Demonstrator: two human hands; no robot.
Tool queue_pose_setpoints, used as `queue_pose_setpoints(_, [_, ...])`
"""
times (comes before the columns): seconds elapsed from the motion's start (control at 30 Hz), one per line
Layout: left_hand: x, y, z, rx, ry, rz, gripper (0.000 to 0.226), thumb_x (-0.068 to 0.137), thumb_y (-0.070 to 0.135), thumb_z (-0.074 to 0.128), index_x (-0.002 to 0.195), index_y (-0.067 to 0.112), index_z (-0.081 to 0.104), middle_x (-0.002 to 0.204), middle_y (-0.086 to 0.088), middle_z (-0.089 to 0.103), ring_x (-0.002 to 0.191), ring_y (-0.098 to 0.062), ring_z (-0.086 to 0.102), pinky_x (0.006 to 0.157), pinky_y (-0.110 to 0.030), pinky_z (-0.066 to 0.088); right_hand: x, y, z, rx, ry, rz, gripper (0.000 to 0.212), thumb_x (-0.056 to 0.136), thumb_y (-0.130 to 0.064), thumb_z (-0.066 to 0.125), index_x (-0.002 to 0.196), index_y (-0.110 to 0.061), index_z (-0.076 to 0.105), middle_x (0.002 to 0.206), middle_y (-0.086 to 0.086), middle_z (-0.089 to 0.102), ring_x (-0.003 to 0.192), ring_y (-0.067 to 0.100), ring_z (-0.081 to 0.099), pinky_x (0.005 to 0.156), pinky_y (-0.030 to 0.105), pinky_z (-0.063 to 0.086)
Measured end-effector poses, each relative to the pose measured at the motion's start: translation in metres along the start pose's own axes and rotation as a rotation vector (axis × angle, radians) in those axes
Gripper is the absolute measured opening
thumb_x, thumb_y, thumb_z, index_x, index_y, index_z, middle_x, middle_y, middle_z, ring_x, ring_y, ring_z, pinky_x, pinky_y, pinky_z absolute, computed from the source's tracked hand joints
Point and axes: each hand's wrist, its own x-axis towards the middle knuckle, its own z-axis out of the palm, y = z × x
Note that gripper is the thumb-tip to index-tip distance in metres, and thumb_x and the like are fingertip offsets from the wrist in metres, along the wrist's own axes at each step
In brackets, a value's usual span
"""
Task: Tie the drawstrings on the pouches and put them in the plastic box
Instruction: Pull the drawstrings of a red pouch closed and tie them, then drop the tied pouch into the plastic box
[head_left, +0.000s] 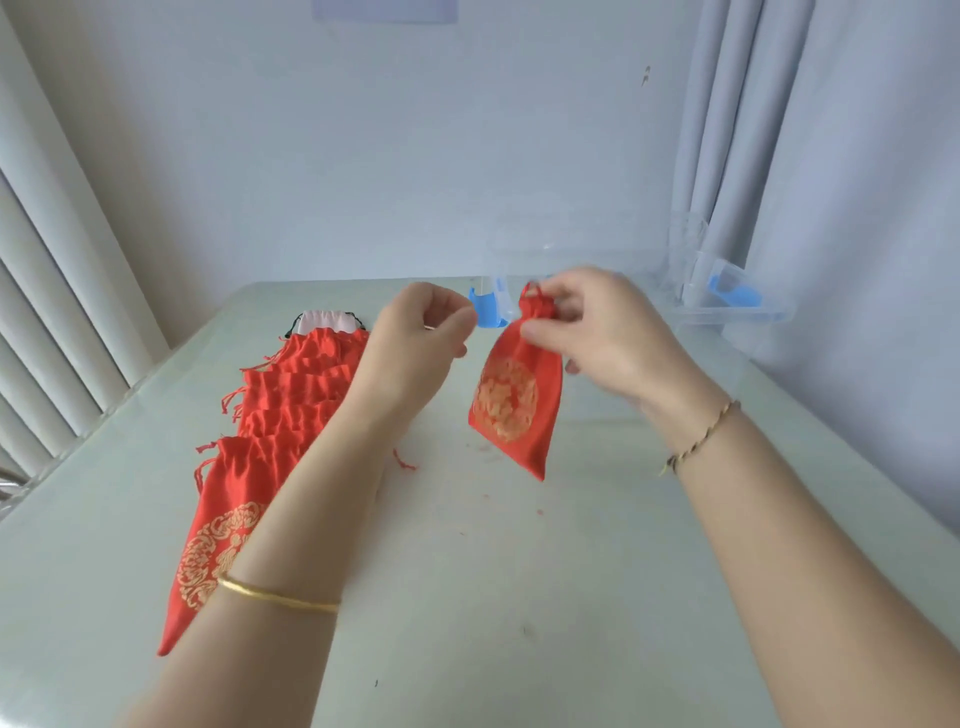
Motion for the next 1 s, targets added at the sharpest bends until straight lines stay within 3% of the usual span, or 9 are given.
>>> queue_pose_setpoints(0.1, [0.022, 0.004, 0.003, 0.020, 0.041, -0.019, 0.008, 0.089, 0.011, 0.049, 0.093, 0.013, 0.056, 0.079, 0.004, 0.058, 0.068, -0.010, 0.056, 0.055, -0.022, 0.039, 0.037, -0.014, -0.030, 0.025, 0.081, -0.073, 0.017, 0.077, -0.008, 0.066, 0.089, -0.017, 0.058, 0.095, 0.017, 0.068, 0.084, 0.027, 0.064, 0.074, 0.039, 0.049])
queue_pose_setpoints(0.23, [0.043, 0.002, 0.017, 0.069, -0.001, -0.084, 0.011, 0.087, 0.008, 0.047, 0.095, 0.012, 0.053, 0.078, 0.003, 0.055, 0.074, -0.015, 0.056, 0.056, -0.024, 0.039, 0.094, -0.025, -0.058, -0.142, 0.218, -0.127, 0.018, 0.074, -0.003, 0.058, 0.092, -0.006, 0.062, 0.098, 0.018, 0.066, 0.089, 0.033, 0.063, 0.079, 0.042, 0.051])
queue_pose_setpoints(0.3, [0.050, -0.001, 0.021, 0.086, -0.015, -0.103, 0.013, 0.086, 0.007, 0.046, 0.096, 0.012, 0.053, 0.077, 0.003, 0.056, 0.078, -0.018, 0.056, 0.057, -0.025, 0.040, 0.116, -0.020, -0.056, -0.297, 0.152, -0.073, 0.024, 0.075, 0.001, 0.056, 0.097, -0.001, 0.066, 0.093, 0.019, 0.066, 0.082, 0.034, 0.064, 0.076, 0.045, 0.053])
queue_pose_setpoints(0.37, [0.055, -0.005, 0.023, 0.102, -0.023, -0.115, 0.014, 0.086, 0.007, 0.046, 0.098, 0.012, 0.053, 0.077, 0.004, 0.056, 0.080, -0.019, 0.055, 0.058, -0.025, 0.041, 0.133, -0.009, -0.048, -0.453, -0.001, -0.003, 0.026, 0.077, 0.003, 0.058, 0.100, -0.005, 0.069, 0.084, 0.011, 0.065, 0.067, 0.025, 0.061, 0.063, 0.035, 0.053])
queue_pose_setpoints(0.5, [0.064, -0.016, 0.018, 0.111, -0.011, -0.109, 0.014, 0.088, 0.008, 0.047, 0.100, 0.014, 0.052, 0.085, 0.004, 0.056, 0.076, -0.015, 0.058, 0.058, -0.025, 0.042, 0.155, 0.011, -0.039, -0.602, -0.079, 0.010, 0.026, 0.078, -0.001, 0.065, 0.101, -0.013, 0.069, 0.100, 0.006, 0.064, 0.086, 0.019, 0.055, 0.072, 0.024, 0.041])
queue_pose_setpoints(0.63, [0.073, -0.025, 0.015, 0.110, 0.008, -0.093, 0.014, 0.088, 0.009, 0.048, 0.100, 0.014, 0.053, 0.097, 0.001, 0.056, 0.069, -0.008, 0.057, 0.056, -0.023, 0.041, 0.167, 0.018, -0.049, -0.554, -0.141, 0.148, 0.023, 0.081, 0.004, 0.060, 0.102, -0.004, 0.067, 0.074, 0.009, 0.062, 0.076, 0.023, 0.058, 0.059, 0.028, 0.047])
queue_pose_setpoints(0.8, [0.079, -0.027, 0.015, 0.114, 0.001, -0.087, 0.014, 0.089, 0.009, 0.048, 0.101, 0.014, 0.053, 0.096, 0.002, 0.056, 0.070, -0.008, 0.057, 0.057, -0.024, 0.042, 0.175, 0.017, -0.049, -0.670, -0.023, 0.113, 0.026, 0.080, 0.005, 0.055, 0.104, 0.003, 0.065, 0.098, 0.022, 0.068, 0.086, 0.033, 0.064, 0.077, 0.041, 0.054])
queue_pose_setpoints(0.9, [0.078, -0.026, 0.020, 0.121, -0.027, -0.092, 0.015, 0.089, 0.009, 0.047, 0.101, 0.014, 0.053, 0.090, 0.005, 0.055, 0.072, -0.010, 0.058, 0.059, -0.026, 0.043, 0.167, 0.021, -0.028, -0.708, -0.146, 0.123, 0.024, 0.079, 0.004, 0.060, 0.102, 0.003, 0.065, 0.092, 0.021, 0.066, 0.069, 0.030, 0.059, 0.052, 0.028, 0.044])
queue_pose_setpoints(1.0, [0.076, -0.027, 0.023, 0.129, -0.043, -0.100, 0.017, 0.088, 0.010, 0.046, 0.102, 0.014, 0.054, 0.085, 0.006, 0.057, 0.081, -0.019, 0.060, 0.062, -0.027, 0.043, 0.160, 0.035, -0.003, -0.759, -0.224, 0.181, 0.013, 0.081, 0.006, 0.054, 0.071, -0.002, 0.058, 0.072, 0.015, 0.062, 0.050, 0.020, 0.047, 0.047, 0.025, 0.040])
